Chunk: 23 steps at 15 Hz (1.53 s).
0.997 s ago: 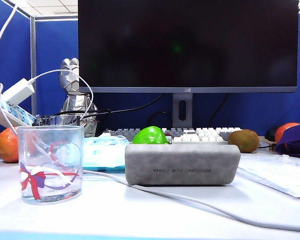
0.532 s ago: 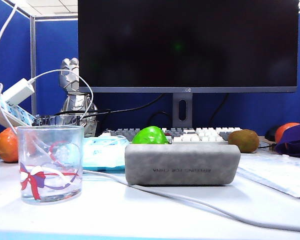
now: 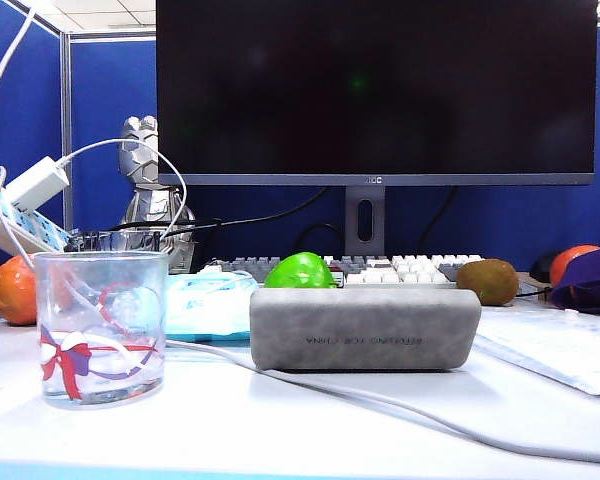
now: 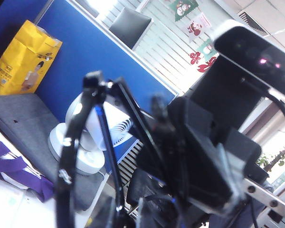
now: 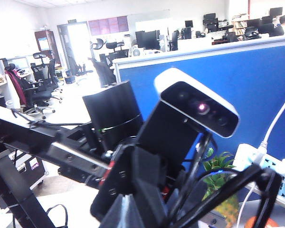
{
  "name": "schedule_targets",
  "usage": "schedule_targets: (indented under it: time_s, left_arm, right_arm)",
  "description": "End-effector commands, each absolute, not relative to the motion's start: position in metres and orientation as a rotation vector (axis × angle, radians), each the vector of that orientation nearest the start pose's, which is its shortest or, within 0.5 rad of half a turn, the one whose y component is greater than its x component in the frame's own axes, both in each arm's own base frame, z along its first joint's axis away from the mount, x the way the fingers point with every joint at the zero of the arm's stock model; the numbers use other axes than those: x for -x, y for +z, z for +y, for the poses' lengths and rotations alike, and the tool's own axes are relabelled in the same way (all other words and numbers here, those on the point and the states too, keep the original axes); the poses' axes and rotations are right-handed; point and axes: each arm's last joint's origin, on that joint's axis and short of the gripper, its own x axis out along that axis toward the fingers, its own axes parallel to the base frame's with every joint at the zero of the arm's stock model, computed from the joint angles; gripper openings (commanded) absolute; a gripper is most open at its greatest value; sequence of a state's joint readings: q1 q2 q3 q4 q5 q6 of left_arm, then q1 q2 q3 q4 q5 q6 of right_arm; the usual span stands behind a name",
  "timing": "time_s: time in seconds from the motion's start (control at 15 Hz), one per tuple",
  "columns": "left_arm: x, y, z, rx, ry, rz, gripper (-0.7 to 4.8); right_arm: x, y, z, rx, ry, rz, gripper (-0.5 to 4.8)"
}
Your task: Pick up the glasses, fold the temples of the glasses, place the glasses into the glasses case, and finally close the glasses case.
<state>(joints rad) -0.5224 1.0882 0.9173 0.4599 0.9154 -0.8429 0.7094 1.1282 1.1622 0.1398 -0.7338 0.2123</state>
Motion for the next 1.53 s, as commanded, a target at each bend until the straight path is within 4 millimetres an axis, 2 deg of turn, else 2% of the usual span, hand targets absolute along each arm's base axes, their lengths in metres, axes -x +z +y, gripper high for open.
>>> schedule_targets:
  time_s: [0.07,0.33,0.66,1.06,1.53]
  left_arm:
    - [-0.186,0.383,-0.135,0.592,-1.516,0.295,-0.03]
    - [-0.184,0.386,-0.134,0.579,-1.534,0.249,-0.03]
    - [-0.185,0.386,-0.134,0.588,-1.516,0.252,-0.03]
    - [-0.186,0.385,-0.134,0.596,-1.500,0.253,-0.03]
    - [-0.183,0.388,-0.134,0.567,-1.553,0.239,-0.03]
  right_arm:
    - [-0.171,0.426,0.171,-0.185,1.388,-0.041,-0.04]
    - [-0.174,0.417,0.171,-0.187,1.330,0.063,-0.04]
    - [-0.171,0.426,0.170,-0.188,1.369,-0.041,-0.04]
    - [-0.168,0.422,0.171,-0.177,1.459,0.018,-0.04]
    - [-0.173,0.412,0.172,-0.185,1.352,0.130,-0.04]
